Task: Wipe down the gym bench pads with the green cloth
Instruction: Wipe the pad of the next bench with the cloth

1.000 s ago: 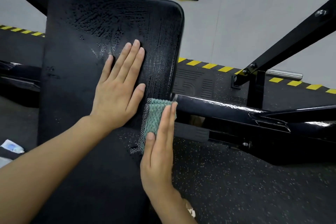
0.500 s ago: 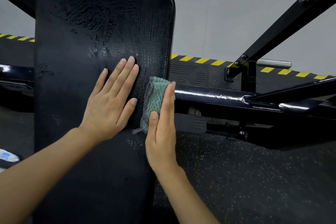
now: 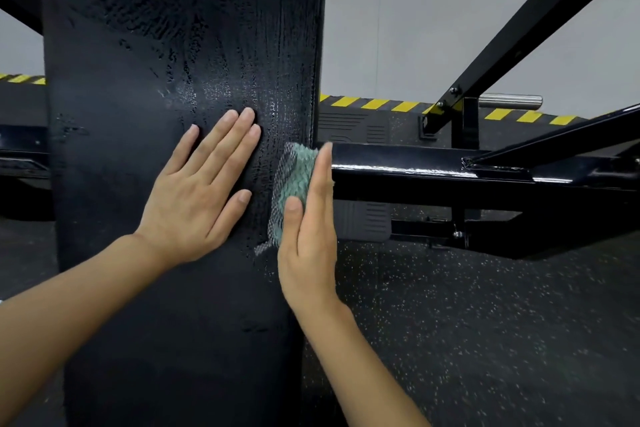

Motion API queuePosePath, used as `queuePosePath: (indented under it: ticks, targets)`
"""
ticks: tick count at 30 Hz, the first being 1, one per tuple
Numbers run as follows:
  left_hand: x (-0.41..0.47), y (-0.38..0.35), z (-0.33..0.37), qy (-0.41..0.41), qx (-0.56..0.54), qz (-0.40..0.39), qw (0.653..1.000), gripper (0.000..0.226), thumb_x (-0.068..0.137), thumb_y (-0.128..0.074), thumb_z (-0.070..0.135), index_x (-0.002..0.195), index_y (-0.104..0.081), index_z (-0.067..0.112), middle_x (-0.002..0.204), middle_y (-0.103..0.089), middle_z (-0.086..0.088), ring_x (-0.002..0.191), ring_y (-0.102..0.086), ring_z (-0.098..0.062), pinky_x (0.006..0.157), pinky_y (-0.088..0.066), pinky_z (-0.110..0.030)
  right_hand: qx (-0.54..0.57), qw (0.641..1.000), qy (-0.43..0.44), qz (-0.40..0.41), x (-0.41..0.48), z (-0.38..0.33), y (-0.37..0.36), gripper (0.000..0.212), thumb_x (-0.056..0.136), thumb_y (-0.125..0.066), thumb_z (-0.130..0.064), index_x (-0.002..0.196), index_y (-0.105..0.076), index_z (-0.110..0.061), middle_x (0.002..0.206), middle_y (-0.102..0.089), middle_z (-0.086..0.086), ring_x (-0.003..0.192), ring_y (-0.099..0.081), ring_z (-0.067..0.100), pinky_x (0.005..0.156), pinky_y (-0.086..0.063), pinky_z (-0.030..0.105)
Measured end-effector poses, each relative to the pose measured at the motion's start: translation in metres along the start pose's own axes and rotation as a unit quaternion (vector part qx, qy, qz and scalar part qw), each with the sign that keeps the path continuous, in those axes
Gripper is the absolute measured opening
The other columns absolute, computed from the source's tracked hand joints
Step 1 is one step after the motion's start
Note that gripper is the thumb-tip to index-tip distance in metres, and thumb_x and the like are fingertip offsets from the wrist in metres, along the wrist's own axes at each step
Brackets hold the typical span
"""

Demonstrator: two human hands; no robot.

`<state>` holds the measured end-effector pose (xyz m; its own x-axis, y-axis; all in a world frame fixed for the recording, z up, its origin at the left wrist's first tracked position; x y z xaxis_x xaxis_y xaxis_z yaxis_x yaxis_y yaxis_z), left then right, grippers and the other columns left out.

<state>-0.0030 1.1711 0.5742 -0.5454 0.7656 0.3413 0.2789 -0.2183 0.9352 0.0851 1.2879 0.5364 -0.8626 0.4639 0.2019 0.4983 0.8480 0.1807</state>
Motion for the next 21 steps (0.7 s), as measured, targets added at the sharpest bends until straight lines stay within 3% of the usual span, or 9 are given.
queuePosePath:
  ticks: [5,8,15,21]
  targets:
    - [0.0,-0.002,0.0,0.001,-0.004,0.004,1.0,0.063,0.101,-0.025,0.035,0.157,-0.018,0.007,0.165,-0.014,-0.008,0.154,-0.011,-0.021,0.124,-0.007,-0.042,-0.04,0.999,0.013,-0.013,-0.012,0.002,-0.001,0.059,0.106,-0.03,-0.02,0.154,0.006,-0.016,0.164,0.006,-0.006,0.151,0.003,0.01,0.123,-0.009,0.031]
    - [-0.001,-0.002,0.001,-0.001,-0.005,0.008,1.0,0.063,0.101,-0.025,0.035,0.157,-0.017,0.007,0.165,-0.013,-0.007,0.154,-0.009,-0.02,0.124,-0.007,-0.043,-0.058,0.998,0.018,-0.016,-0.041,0.007,-0.001,0.059,0.105,-0.03,-0.018,0.155,0.003,-0.015,0.165,0.007,-0.005,0.151,0.002,0.013,0.123,-0.009,0.033]
    - [-0.002,-0.002,0.002,0.005,0.0,0.021,1.0,0.062,0.102,-0.025,0.034,0.157,-0.019,0.005,0.164,-0.017,-0.011,0.153,-0.014,-0.024,0.123,-0.011,-0.044,-0.092,0.995,-0.016,-0.04,-0.108,0.023,-0.002,0.062,0.105,-0.024,-0.028,0.153,0.014,-0.036,0.163,0.011,-0.014,0.151,0.003,0.01,0.121,-0.01,0.031]
    - [-0.006,-0.002,0.004,0.007,-0.008,0.023,1.0,0.062,0.102,-0.025,0.034,0.157,-0.019,0.005,0.164,-0.016,-0.01,0.153,-0.013,-0.022,0.123,-0.009,-0.043,-0.065,0.997,-0.018,-0.046,-0.093,0.022,-0.002,0.06,0.106,-0.024,-0.025,0.154,0.012,-0.029,0.164,0.008,-0.01,0.151,0.005,0.01,0.122,-0.007,0.028]
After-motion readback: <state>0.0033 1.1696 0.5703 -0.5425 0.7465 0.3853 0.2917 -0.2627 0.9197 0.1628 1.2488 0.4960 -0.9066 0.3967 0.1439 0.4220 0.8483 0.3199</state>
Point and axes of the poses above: each hand's wrist, its own x-axis towards the middle knuckle, its own y-axis out of the back of the hand, z = x × y, the point moved 4 cm from there along x, towards the middle knuckle
